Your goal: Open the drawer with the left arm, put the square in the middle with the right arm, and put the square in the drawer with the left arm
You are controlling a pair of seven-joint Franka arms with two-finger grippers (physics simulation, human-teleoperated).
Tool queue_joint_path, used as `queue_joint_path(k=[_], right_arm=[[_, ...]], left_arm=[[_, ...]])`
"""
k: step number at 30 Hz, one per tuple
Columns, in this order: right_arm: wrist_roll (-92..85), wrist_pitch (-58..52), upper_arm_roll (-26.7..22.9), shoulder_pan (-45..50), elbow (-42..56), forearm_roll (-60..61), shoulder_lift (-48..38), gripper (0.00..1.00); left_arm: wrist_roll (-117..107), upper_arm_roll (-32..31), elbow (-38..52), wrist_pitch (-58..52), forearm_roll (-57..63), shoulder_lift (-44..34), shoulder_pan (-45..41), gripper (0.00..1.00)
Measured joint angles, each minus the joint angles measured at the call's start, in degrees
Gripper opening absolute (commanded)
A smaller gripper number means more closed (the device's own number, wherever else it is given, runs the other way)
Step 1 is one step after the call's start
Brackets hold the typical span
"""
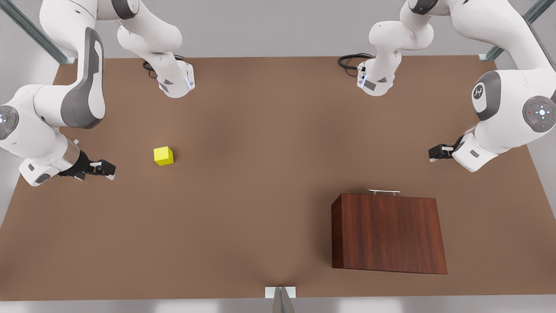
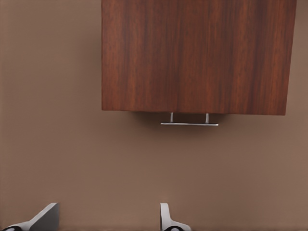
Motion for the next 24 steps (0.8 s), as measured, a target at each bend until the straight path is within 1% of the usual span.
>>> queue_joint_path(k=[1, 2, 3, 5, 6, 7, 8, 9, 10, 13, 14, 15, 16, 17, 20, 23, 24], right_arm=[[-0.1, -0.3, 0.1, 0.2, -1.4, 0.0, -1.5, 1.0], [-0.1, 0.0, 0.4, 0.6, -5.2, -0.1, -3.8, 1.0], [-0.1, -0.5, 0.6, 1.7, -6.9, 0.0, -4.7, 1.0], [-0.7, 1.4, 0.7, 3.2, -14.9, 0.1, -6.6, 1.0], [-0.8, 7.2, 0.9, 3.5, -22.0, 0.2, -8.9, 1.0], [-0.7, 10.5, 1.1, 3.8, -25.0, 0.2, -9.0, 1.0], [-0.7, 10.8, 1.2, 4.4, -25.8, 0.2, -8.2, 1.0], [-0.7, 12.4, 1.2, 5.1, -27.3, 0.2, -8.2, 1.0], [-1.5, 12.6, 1.2, 5.6, -28.4, 0.2, -7.9, 1.0], [-1.9, 22.5, 1.2, 5.5, -37.4, 0.7, -7.7, 1.0], [-1.9, 23.4, 1.3, 5.1, -37.8, 0.7, -6.6, 1.0], [-1.9, 23.9, 1.3, 5.0, -38.4, 0.6, -6.0, 1.0], [-2.3, 28.6, 1.5, 5.0, -42.7, 0.6, -6.5, 1.0], [-2.8, 31.1, 1.7, 5.3, -44.7, 0.7, -6.8, 1.0], [-3.3, 31.3, 2.8, 5.1, -46.8, 1.7, -8.4, 1.0], [-3.3, 36.9, 2.7, 5.3, -50.2, 1.8, -7.6, 1.0], [-3.4, 38.2, 2.7, 4.3, -51.0, 1.8, -7.2, 1.0]], left_arm=[[-0.8, 0.0, -0.2, 0.0, 0.1, -0.2, -0.1, 1.0], [-4.5, -0.1, -1.7, 1.3, 0.1, -0.7, -0.1, 1.0], [-7.9, -0.1, -4.3, 3.7, 0.0, -2.2, -0.2, 1.0], [-23.6, -0.2, -13.9, 9.8, -0.1, -7.0, -0.2, 1.0], [-31.0, -0.3, -20.4, 15.4, -0.4, -10.3, -0.1, 1.0], [-40.8, -0.2, -26.9, 22.4, -1.5, -13.3, -0.1, 1.0], [-47.5, -0.6, -32.3, 28.9, -2.6, -15.5, 0.3, 1.0], [-53.0, -2.0, -35.3, 33.6, -3.6, -16.0, 1.1, 1.0], [-57.0, -2.4, -37.9, 38.4, -4.4, -16.1, -0.1, 1.0], [-62.0, -3.6, -42.3, 47.4, -7.2, -15.3, -1.0, 1.0], [-62.0, -3.6, -44.1, 50.6, -8.2, -14.6, -0.3, 1.0], [-62.1, -3.6, -44.1, 51.6, -9.4, -13.5, 0.3, 1.0], [-62.1, -3.6, -44.2, 52.8, -10.4, -12.6, 0.7, 1.0], [-62.2, -3.7, -44.3, 53.8, -11.2, -11.8, 1.1, 1.0], [-62.5, -4.4, -45.9, 57.0, -13.9, -10.9, 2.5, 1.0], [-62.5, -4.4, -46.7, 58.9, -18.0, -10.7, 3.1, 1.0], [-62.5, -4.4, -47.3, 61.2, -19.3, -10.3, 3.2, 1.0]])
